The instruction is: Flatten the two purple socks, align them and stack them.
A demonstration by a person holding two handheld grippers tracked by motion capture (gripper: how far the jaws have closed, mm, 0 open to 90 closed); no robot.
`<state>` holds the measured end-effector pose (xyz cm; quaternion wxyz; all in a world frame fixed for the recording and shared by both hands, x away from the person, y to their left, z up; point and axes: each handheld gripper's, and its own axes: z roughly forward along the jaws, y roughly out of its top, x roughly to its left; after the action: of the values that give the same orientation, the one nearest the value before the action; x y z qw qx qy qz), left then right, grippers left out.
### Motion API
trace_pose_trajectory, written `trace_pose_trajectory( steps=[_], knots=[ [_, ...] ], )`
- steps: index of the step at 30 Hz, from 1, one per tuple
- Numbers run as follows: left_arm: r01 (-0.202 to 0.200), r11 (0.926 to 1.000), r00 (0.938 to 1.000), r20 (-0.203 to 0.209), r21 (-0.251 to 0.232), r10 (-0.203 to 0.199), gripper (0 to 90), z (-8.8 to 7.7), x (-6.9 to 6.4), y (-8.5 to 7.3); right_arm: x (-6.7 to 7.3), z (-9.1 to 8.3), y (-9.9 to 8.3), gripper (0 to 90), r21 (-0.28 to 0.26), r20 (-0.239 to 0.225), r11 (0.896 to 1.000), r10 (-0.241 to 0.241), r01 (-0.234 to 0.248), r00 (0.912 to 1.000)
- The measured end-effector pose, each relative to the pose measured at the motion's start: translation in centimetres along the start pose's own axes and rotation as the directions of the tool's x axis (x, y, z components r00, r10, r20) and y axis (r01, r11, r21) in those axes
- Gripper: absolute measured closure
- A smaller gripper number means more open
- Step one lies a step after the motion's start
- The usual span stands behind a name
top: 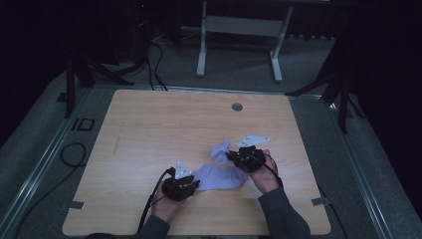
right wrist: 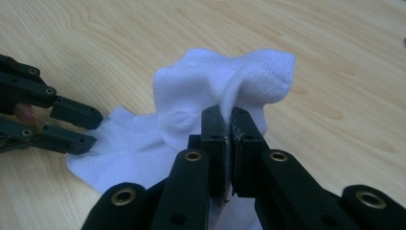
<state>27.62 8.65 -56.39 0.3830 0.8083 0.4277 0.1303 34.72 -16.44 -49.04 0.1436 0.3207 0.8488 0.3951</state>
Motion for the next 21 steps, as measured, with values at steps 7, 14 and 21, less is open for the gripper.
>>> trace_pose_trajectory(
  steps=[7, 14, 21],
  knots=[
    [0.001, 1.0, 1.0, 0.001, 0.0, -0.001, 68.2, 0.0, 0.0, 0.0, 0.6, 0.9, -0.9, 86.1, -0.02, -0.019, 0.999, 0.041, -0.041, 0.999],
    [0.014, 0.9984, 0.9999, 0.003, -0.054, -0.014, 62.9, -1.0, 0.0, 0.6, 1.4, 1.8, -2.3, 86.0, -0.011, -0.046, 0.999, 0.048, -0.049, 0.9978],
    [0.054, 0.9945, 0.9972, 0.055, -0.089, -0.049, 58.3, -1.1, 0.2, 1.9, 1.6, 1.8, -2.5, 86.1, -0.017, -0.051, 0.999, 0.041, -0.042, 0.9979]
  ],
)
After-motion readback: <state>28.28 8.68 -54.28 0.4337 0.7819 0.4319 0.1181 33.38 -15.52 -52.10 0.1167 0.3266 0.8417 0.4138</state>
